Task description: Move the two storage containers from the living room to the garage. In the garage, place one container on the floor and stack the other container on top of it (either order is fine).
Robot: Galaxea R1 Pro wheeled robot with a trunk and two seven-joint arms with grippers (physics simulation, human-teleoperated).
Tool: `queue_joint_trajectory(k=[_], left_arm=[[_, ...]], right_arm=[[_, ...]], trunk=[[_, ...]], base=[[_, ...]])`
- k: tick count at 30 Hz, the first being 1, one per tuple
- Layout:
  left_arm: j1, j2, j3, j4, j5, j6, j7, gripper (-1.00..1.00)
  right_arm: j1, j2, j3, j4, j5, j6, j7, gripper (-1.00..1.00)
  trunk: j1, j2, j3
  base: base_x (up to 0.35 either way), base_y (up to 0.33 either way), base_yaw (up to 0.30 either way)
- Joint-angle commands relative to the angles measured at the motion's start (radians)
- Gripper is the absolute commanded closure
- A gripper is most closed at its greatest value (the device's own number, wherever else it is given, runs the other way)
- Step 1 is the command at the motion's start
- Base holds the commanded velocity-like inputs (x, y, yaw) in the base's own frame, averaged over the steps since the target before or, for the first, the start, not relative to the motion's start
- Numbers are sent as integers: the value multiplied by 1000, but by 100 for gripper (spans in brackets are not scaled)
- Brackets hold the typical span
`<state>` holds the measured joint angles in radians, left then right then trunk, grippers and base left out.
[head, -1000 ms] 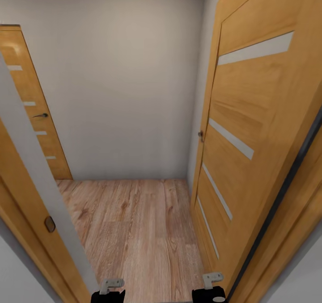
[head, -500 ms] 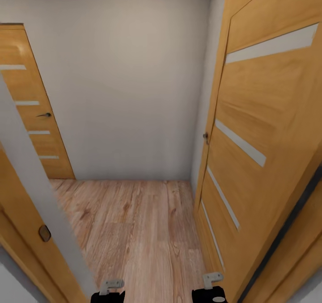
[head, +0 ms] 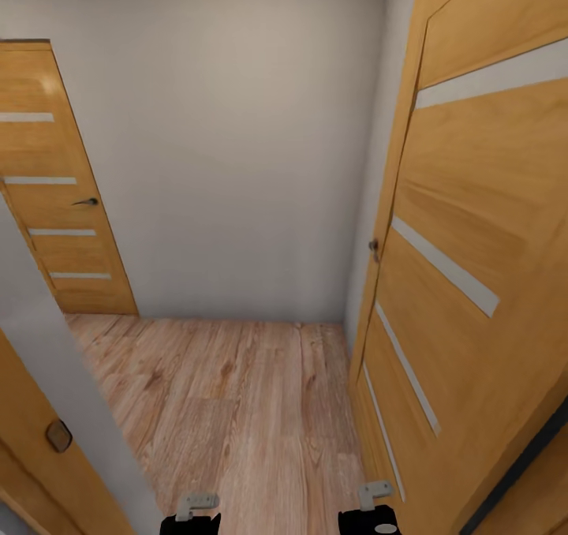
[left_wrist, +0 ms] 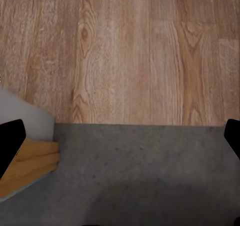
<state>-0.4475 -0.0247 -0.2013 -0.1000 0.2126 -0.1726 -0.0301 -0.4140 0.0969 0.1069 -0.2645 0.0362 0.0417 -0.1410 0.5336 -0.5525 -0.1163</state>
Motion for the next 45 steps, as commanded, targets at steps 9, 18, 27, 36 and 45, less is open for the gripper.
queue_joint_trajectory(k=[9,18,27,36,45], left_arm=[[-1,0,-6,2,10,-6,-3,-100],[-1,0,-7,2,10,-7,-3,-100],[-2,0,-6,2,10,-7,-2,-100],[-1,0,-7,2,10,-10,-3,-100],[-1,0,-7,2,10,-10,-3,-100]], right_arm=[[0,-1,6,-1,4,4,-6,-100],[0,0,7,-1,4,5,-6,-100],[0,-2,6,-1,4,4,-5,-100],[0,-2,7,-1,4,4,-6,-100],[-1,0,7,-1,4,4,-5,-100]], trunk=[[1,-2,-6],[1,-2,-7],[1,-2,-10],[1,-2,-10],[1,-2,-10]], base=[[146,-59,86],[43,-7,39],[23,0,45],[175,-11,4],[146,-8,0]])
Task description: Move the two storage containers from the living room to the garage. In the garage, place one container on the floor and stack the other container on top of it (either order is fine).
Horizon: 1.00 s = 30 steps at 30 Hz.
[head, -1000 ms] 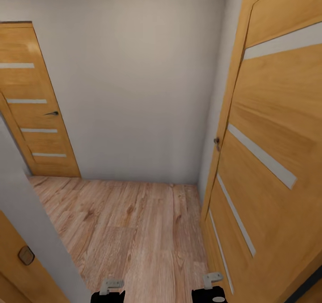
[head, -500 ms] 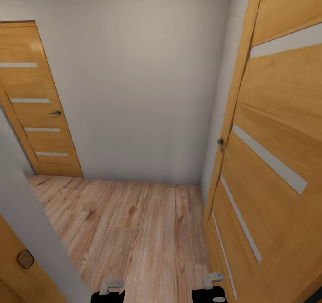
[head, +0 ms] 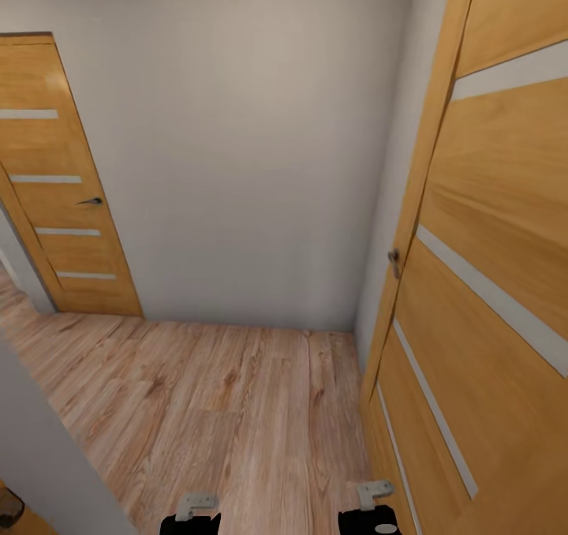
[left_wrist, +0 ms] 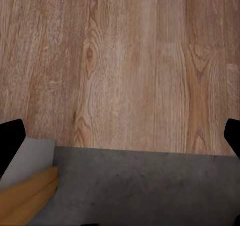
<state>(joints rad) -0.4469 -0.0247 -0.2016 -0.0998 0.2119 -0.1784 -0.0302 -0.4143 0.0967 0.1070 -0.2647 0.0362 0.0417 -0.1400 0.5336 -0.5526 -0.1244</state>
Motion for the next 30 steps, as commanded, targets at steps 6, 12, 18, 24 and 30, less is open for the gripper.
queue_joint_trajectory(k=[6,12,18,24,30], left_arm=[[-1,0,-7,2,11,-5,-3,-100],[0,0,-7,0,12,-6,-3,-100],[0,0,-7,0,12,-6,-3,-100],[1,0,-7,0,12,-6,-2,-100],[1,0,-7,0,12,-6,-2,-100]], right_arm=[[0,0,8,-1,4,4,-6,-100],[0,0,8,-2,4,4,-6,-100],[0,0,8,-2,4,4,-6,-100],[0,0,8,-2,4,4,-6,-100],[0,0,8,-2,4,4,-6,-100]], trunk=[[1,-2,-3],[1,-2,-5],[1,-2,-5],[1,-2,-6],[1,-2,-6]], base=[[201,-1,57],[161,0,61],[137,0,25],[159,0,18],[174,0,3]])
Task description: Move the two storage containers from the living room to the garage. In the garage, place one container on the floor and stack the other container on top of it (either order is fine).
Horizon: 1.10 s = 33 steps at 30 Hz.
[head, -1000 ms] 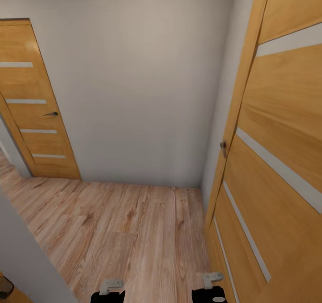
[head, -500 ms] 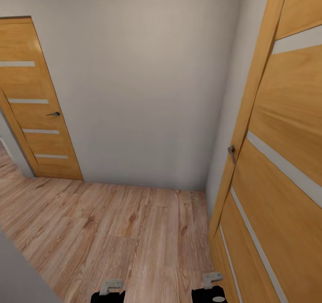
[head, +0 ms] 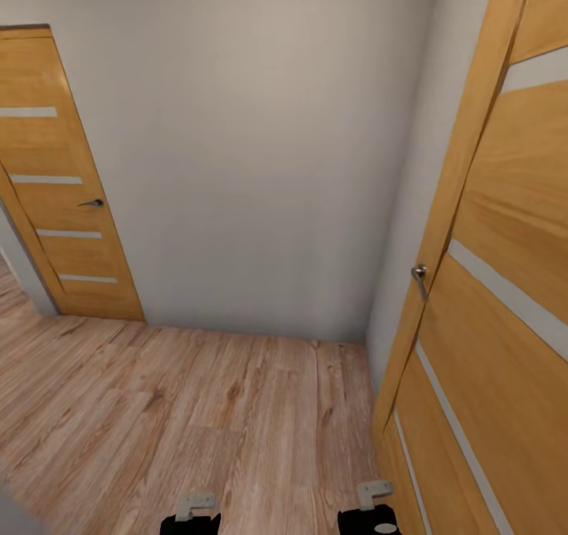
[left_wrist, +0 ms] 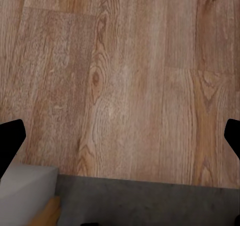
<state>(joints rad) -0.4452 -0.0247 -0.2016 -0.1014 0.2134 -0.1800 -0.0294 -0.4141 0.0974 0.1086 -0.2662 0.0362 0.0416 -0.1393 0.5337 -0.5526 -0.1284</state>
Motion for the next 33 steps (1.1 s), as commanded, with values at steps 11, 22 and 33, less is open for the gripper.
queue_joint_trajectory(k=[11,22,33], left_arm=[[-1,0,-7,2,11,-5,-3,-100],[-1,0,-7,2,11,-5,-3,-100],[-1,0,-7,2,11,-5,-3,-100]], right_arm=[[-1,0,6,-1,4,5,-6,-100],[0,1,6,-1,4,5,-6,-100],[0,0,6,-1,4,4,-6,-100]], trunk=[[1,-1,-2],[1,-1,-3],[1,-1,-4]], base=[[201,0,0],[207,0,31],[207,0,22]])
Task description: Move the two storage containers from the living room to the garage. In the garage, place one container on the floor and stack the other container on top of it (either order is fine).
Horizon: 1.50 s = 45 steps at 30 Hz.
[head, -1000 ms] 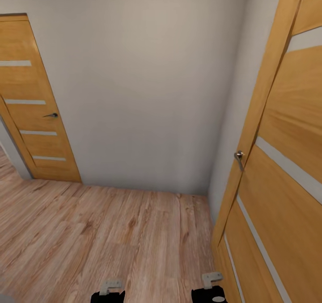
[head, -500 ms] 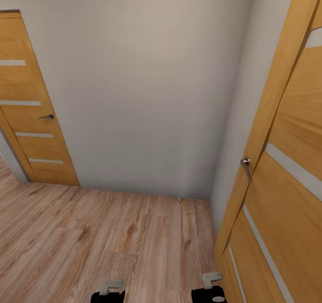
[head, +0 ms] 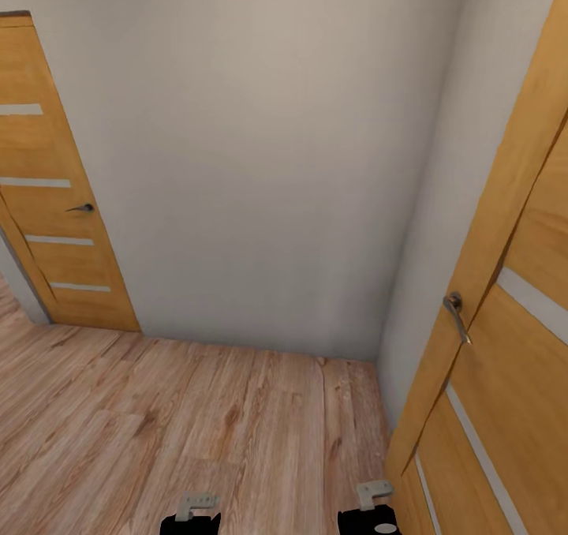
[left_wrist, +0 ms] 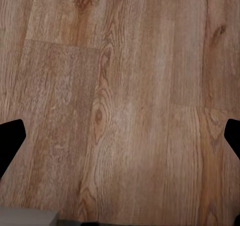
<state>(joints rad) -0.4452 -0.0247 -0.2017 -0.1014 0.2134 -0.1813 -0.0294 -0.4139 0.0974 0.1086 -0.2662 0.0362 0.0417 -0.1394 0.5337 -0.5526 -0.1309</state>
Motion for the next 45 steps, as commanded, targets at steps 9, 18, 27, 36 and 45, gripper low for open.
queue_joint_trajectory(k=[9,18,27,36,45], left_arm=[[-1,0,-7,2,11,-4,-3,-100],[-1,0,-7,2,11,-4,-3,-100],[-1,0,-7,2,11,-4,-3,-100],[-1,0,-7,2,11,-4,-3,-100],[-1,0,-7,2,11,-4,-3,-100]], right_arm=[[-1,0,6,-1,4,4,-6,-100],[-1,1,6,0,4,5,-6,-100],[0,1,6,1,4,5,-6,-100],[0,1,6,1,5,5,-6,-100],[-1,1,6,0,4,4,-6,-100]], trunk=[[1,-1,-2],[1,-1,-3],[1,-1,-4],[1,-1,-4],[1,-1,-6]], base=[[201,-33,1],[179,-6,49],[166,0,24],[156,0,16],[154,0,131]])
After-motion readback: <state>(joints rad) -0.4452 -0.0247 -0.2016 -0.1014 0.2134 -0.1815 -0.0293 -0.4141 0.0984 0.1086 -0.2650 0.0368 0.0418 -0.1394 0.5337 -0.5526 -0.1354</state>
